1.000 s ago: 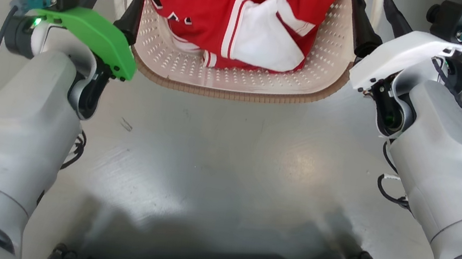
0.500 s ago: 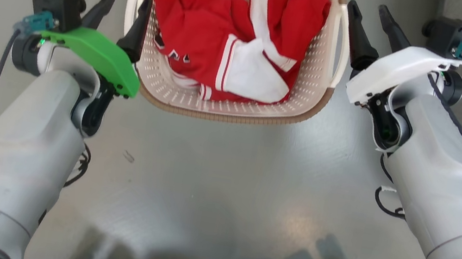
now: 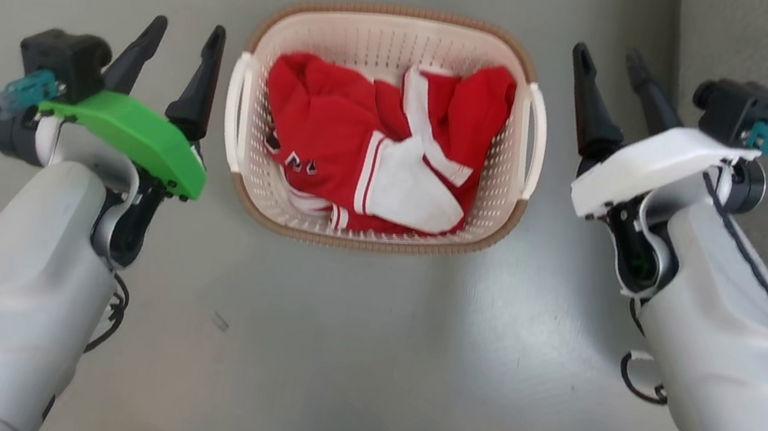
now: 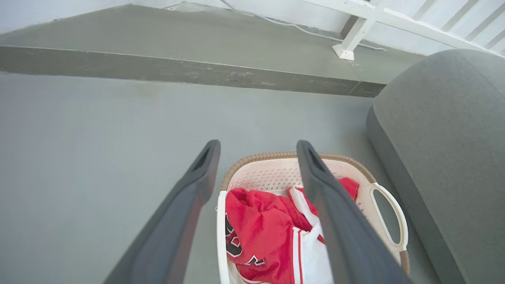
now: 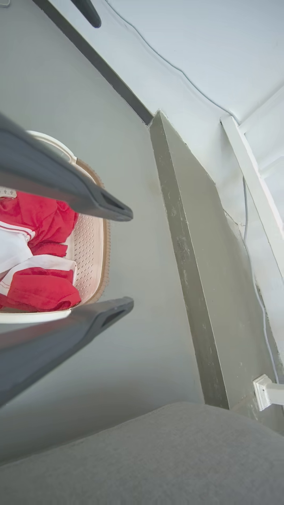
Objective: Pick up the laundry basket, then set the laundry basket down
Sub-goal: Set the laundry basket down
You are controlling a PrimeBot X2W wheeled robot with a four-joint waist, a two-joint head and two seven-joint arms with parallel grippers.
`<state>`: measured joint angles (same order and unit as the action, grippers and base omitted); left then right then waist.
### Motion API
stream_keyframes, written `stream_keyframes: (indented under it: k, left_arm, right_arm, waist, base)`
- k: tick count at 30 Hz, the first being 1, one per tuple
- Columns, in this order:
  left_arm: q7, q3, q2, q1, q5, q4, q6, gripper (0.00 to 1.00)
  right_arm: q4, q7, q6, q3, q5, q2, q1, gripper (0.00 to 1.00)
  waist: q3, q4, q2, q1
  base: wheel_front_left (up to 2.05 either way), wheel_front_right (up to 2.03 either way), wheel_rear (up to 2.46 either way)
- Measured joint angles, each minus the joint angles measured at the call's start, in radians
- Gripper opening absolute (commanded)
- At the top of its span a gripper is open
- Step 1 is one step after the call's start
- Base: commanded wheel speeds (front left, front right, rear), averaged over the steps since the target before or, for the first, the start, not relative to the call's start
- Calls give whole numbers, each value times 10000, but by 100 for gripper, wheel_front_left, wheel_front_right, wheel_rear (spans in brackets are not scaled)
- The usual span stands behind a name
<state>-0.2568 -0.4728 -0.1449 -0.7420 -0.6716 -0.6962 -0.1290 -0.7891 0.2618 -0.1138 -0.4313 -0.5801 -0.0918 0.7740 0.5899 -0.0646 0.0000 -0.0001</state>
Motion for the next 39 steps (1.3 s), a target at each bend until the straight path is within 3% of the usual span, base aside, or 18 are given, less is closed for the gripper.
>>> stream_keyframes:
  k: [21,39]
  left_arm:
    - [6,2132,36,3148,1365,2604,0,100]
    - [6,2688,437,5752,2255,3432,17,100]
  right_arm:
    - [2476,0,290,917,1630,38,-2942,100]
    - [3411,0,562,1379,2245,105,-5293,100]
  waist:
    - [-2814,356,0,0]
    - [-5087,364,0,0]
  base:
    - [0,0,0]
    - [0,0,0]
